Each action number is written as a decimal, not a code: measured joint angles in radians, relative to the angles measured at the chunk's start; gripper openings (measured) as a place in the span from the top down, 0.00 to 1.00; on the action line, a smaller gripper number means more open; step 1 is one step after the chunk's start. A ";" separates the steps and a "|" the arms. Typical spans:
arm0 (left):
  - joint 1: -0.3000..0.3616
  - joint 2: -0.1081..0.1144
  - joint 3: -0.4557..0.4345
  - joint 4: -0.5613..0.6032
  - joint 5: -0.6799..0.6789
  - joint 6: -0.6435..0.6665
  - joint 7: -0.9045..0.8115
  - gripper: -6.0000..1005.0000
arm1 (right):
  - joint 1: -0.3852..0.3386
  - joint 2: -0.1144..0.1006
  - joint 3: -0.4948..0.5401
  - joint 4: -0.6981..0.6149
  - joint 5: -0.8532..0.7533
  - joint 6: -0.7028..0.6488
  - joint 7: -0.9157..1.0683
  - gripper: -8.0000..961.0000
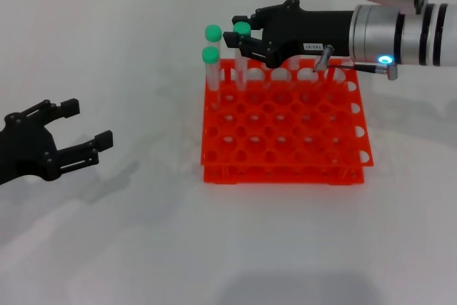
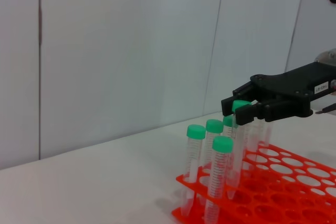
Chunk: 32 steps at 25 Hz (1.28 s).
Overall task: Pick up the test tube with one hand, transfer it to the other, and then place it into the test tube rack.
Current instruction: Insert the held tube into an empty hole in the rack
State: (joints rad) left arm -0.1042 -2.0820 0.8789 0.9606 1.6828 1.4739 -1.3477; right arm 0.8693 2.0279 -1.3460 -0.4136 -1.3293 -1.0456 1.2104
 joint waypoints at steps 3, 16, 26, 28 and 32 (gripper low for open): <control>-0.005 0.001 -0.001 -0.007 0.000 -0.001 0.009 0.13 | 0.000 0.000 -0.004 0.000 0.001 0.012 0.000 0.72; -0.015 0.000 -0.011 -0.010 -0.001 -0.001 0.018 0.13 | -0.009 0.000 -0.018 0.000 0.001 0.024 0.000 0.72; -0.026 0.001 -0.011 -0.020 -0.002 -0.002 0.018 0.13 | -0.018 0.000 -0.060 0.013 0.060 0.029 -0.033 0.72; -0.026 0.001 -0.011 -0.020 -0.002 -0.003 0.019 0.14 | -0.018 0.000 -0.072 0.013 0.065 0.036 -0.034 0.72; -0.028 0.002 -0.011 -0.020 -0.002 -0.003 0.019 0.14 | -0.013 0.000 -0.089 0.013 0.065 0.045 -0.034 0.72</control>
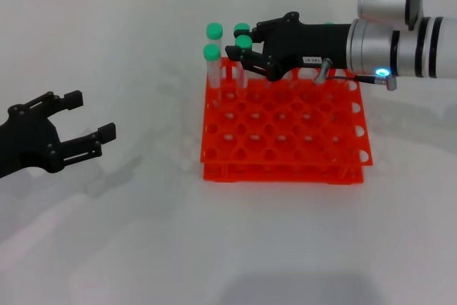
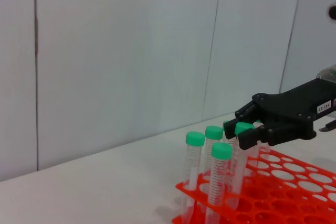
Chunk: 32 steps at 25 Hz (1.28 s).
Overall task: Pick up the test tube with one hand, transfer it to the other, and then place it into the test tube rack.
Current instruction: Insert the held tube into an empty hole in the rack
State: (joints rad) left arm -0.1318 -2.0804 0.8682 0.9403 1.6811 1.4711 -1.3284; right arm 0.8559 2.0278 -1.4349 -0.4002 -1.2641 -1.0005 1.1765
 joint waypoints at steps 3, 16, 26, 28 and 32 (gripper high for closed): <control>0.000 0.000 0.000 0.000 0.000 0.000 0.001 0.14 | 0.002 0.000 -0.003 0.000 0.000 0.005 0.001 0.72; 0.000 0.000 0.000 -0.002 0.000 -0.001 0.002 0.14 | 0.009 0.000 -0.022 -0.009 0.001 0.015 -0.002 0.71; 0.000 -0.001 0.000 -0.002 0.000 -0.002 -0.001 0.14 | -0.008 0.000 -0.017 -0.023 0.010 0.007 -0.003 0.46; 0.001 -0.001 0.000 -0.002 0.000 -0.002 -0.001 0.14 | -0.025 -0.001 -0.016 -0.042 0.012 -0.012 0.003 0.40; 0.006 -0.001 -0.019 -0.002 0.001 0.006 0.000 0.14 | -0.076 -0.009 -0.016 -0.101 0.012 -0.080 0.016 0.32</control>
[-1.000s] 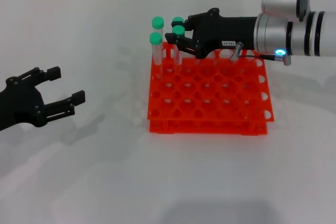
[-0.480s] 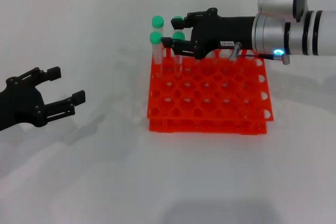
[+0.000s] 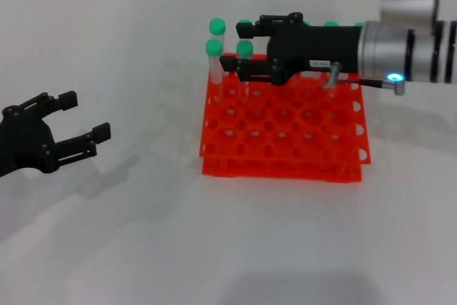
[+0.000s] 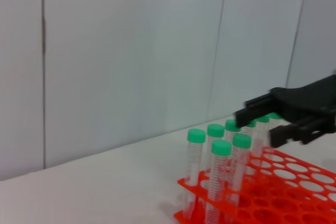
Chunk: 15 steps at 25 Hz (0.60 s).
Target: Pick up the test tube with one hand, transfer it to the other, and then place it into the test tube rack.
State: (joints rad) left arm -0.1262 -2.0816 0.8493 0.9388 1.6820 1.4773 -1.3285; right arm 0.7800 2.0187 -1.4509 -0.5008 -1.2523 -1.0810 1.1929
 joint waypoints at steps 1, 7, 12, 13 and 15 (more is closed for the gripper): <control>0.000 0.000 -0.005 0.000 0.000 0.003 0.000 0.14 | -0.023 -0.004 0.000 -0.024 -0.002 -0.024 0.003 0.32; -0.017 0.003 -0.007 0.001 0.002 0.011 -0.003 0.14 | -0.182 -0.059 0.010 -0.186 -0.033 -0.161 0.023 0.32; -0.037 0.009 -0.009 0.001 0.010 0.034 -0.021 0.13 | -0.237 -0.110 0.095 -0.176 -0.079 -0.262 0.016 0.32; -0.044 0.011 -0.008 0.000 0.014 0.037 -0.028 0.13 | -0.242 -0.118 0.124 -0.166 -0.106 -0.279 0.015 0.31; -0.056 0.015 -0.009 -0.003 0.023 0.043 -0.041 0.13 | -0.248 -0.128 0.189 -0.142 -0.184 -0.309 0.013 0.29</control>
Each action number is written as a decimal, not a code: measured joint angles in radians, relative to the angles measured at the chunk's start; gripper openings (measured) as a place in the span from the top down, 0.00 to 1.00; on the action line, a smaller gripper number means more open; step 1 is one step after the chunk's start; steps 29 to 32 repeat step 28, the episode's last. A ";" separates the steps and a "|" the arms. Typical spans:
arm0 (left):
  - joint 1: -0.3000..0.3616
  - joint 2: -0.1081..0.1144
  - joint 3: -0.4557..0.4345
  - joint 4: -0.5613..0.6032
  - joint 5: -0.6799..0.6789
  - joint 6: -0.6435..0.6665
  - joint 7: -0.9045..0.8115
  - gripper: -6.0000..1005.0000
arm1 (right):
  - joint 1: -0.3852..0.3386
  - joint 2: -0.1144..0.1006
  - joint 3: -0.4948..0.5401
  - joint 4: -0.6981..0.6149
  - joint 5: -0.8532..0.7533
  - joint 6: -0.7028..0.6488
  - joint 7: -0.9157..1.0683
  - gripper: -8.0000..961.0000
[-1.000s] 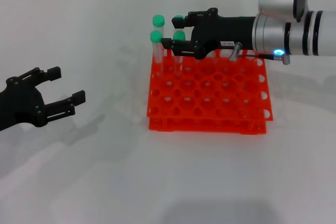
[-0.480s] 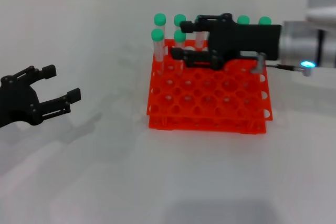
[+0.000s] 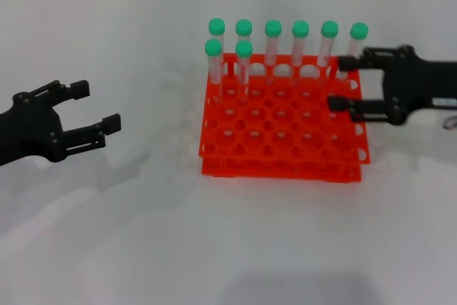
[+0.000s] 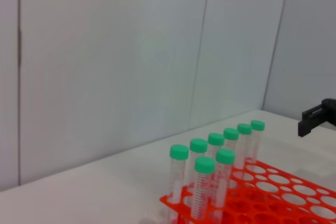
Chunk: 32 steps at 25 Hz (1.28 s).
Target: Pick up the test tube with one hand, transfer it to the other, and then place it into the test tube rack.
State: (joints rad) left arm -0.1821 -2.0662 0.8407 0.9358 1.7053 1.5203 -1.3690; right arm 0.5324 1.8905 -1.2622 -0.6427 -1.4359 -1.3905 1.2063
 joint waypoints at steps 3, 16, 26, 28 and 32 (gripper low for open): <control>-0.032 0.015 0.001 -0.023 0.025 0.011 -0.029 0.13 | -0.009 -0.004 0.074 0.025 -0.096 -0.025 -0.015 0.25; -0.235 0.105 0.002 -0.199 0.181 0.129 -0.060 0.13 | 0.009 -0.025 0.116 0.126 -0.220 -0.063 -0.047 0.09; -0.287 0.100 0.007 -0.200 0.271 0.133 -0.090 0.13 | 0.015 -0.017 0.111 0.127 -0.244 -0.052 -0.038 0.09; -0.289 0.099 0.007 -0.197 0.272 0.132 -0.091 0.13 | 0.017 -0.015 0.110 0.127 -0.245 -0.049 -0.037 0.09; -0.289 0.099 0.007 -0.197 0.272 0.132 -0.091 0.13 | 0.017 -0.015 0.110 0.127 -0.245 -0.049 -0.037 0.09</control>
